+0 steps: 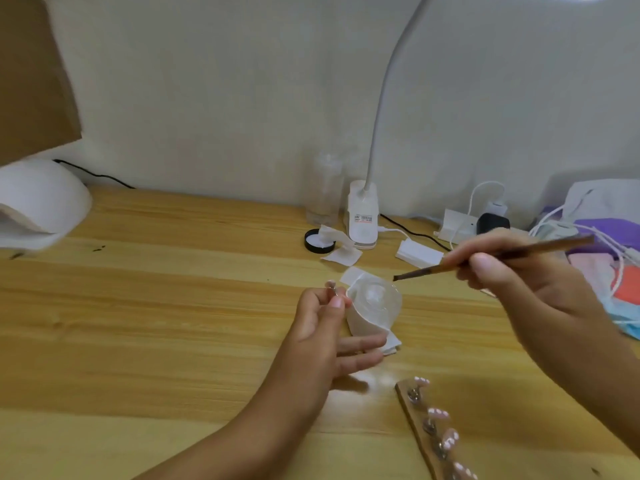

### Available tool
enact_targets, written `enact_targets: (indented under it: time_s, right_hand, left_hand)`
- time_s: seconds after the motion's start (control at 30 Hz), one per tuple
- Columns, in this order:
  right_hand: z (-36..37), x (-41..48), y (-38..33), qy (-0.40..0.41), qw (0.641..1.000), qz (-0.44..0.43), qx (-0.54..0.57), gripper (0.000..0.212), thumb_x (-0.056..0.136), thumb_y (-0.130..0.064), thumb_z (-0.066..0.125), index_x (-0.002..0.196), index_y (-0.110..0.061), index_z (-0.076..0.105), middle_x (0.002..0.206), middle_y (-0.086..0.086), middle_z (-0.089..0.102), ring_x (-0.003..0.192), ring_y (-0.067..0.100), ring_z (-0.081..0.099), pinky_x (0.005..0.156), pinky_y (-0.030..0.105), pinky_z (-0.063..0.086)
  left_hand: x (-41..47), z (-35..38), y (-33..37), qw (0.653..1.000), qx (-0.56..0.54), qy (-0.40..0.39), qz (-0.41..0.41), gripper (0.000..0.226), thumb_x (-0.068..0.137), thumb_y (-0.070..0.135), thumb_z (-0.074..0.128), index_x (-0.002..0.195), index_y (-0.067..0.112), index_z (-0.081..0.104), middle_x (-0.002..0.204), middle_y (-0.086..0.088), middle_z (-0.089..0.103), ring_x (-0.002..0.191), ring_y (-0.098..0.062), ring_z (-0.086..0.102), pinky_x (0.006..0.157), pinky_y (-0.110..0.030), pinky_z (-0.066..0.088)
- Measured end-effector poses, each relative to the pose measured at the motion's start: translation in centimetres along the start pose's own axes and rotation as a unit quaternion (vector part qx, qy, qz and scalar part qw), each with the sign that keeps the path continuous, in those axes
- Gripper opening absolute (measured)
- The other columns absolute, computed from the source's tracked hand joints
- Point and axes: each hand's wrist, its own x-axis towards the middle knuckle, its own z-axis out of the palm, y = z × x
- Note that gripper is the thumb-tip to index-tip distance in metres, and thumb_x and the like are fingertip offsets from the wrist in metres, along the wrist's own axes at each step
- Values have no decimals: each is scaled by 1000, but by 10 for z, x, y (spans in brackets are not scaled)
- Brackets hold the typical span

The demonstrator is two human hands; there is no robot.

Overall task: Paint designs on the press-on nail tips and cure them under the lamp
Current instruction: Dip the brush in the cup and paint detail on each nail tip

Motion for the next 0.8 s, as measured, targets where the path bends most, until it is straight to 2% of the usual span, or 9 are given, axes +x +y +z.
enact_targets:
  time_s: [0.1, 0.2, 0.3, 0.4, 0.47, 0.53, 0.63, 0.7, 0.8]
  right_hand:
    - [15, 16, -6, -36, 999, 28, -29, 21, 89, -43, 48, 90, -34, 67, 91, -19, 68, 89, 3, 63, 71, 23, 48]
    - [30, 23, -5, -67, 996, 51, -28, 23, 88, -39, 46, 85, -31, 68, 84, -22, 67, 83, -1, 61, 67, 16, 44]
    - [38, 25, -1, -72, 995, 61, 29, 26, 100, -24, 52, 82, -28, 70, 80, -15, 69, 77, 1, 62, 69, 10, 46]
    - [43, 21, 1, -76, 991, 80, 75, 29, 98, -14, 51, 81, -27, 72, 81, -9, 70, 75, 3, 62, 69, 12, 48]
    - [44, 19, 2, -71, 990, 79, 89, 28, 99, -19, 53, 81, -26, 72, 80, -9, 70, 74, 2, 62, 68, 11, 48]
    - [44, 16, 2, -68, 991, 73, 89, 23, 91, -29, 51, 81, -27, 72, 81, -11, 70, 76, 1, 62, 69, 10, 47]
    - [43, 12, 2, -75, 994, 47, 59, 19, 87, -35, 51, 86, -36, 70, 86, -12, 69, 82, 5, 63, 71, 12, 47]
    - [42, 10, 1, -68, 998, -5, 9, 18, 89, -38, 51, 85, -34, 69, 87, -13, 68, 85, 8, 62, 72, 16, 47]
    - [40, 9, 1, -55, 989, -104, -86, 22, 93, -31, 45, 91, -24, 66, 84, -16, 63, 84, 12, 62, 72, 21, 47]
  left_hand:
    - [2, 0, 1, 999, -29, 7, -15, 23, 99, 42, 40, 111, 29, 55, 104, 13, 72, 90, -19, 74, 73, -27, 60]
    - [4, 0, 0, 999, -38, -3, -26, 24, 99, 43, 40, 115, 31, 54, 123, 5, 62, 93, -18, 73, 74, -24, 59]
    - [8, -2, -3, 998, -58, -16, -35, 20, 101, 40, 42, 108, 31, 58, 113, 10, 68, 94, -20, 73, 74, -25, 59]
    - [11, -5, -6, 996, -78, -42, -32, 21, 102, 37, 42, 99, 30, 61, 99, 23, 70, 96, -23, 73, 77, -29, 59]
    - [12, -7, -6, 994, -87, -58, -35, 22, 102, 39, 42, 94, 31, 62, 100, 22, 71, 99, -25, 72, 85, -36, 58]
    - [12, -10, -4, 992, -89, -82, -34, 23, 100, 45, 44, 93, 32, 61, 105, 23, 70, 103, -25, 70, 93, -42, 54]
    - [10, -12, 1, 988, -110, -102, -39, 22, 92, 46, 47, 94, 28, 61, 114, 21, 68, 107, -26, 69, 93, -42, 55]
    - [10, -12, 3, 984, -136, -102, -49, 23, 97, 42, 49, 103, 22, 58, 120, 17, 67, 108, -30, 68, 92, -42, 56]
    - [9, -12, 6, 981, -154, -104, -56, 19, 101, 34, 44, 107, 19, 55, 121, 13, 68, 107, -35, 68, 93, -44, 55]
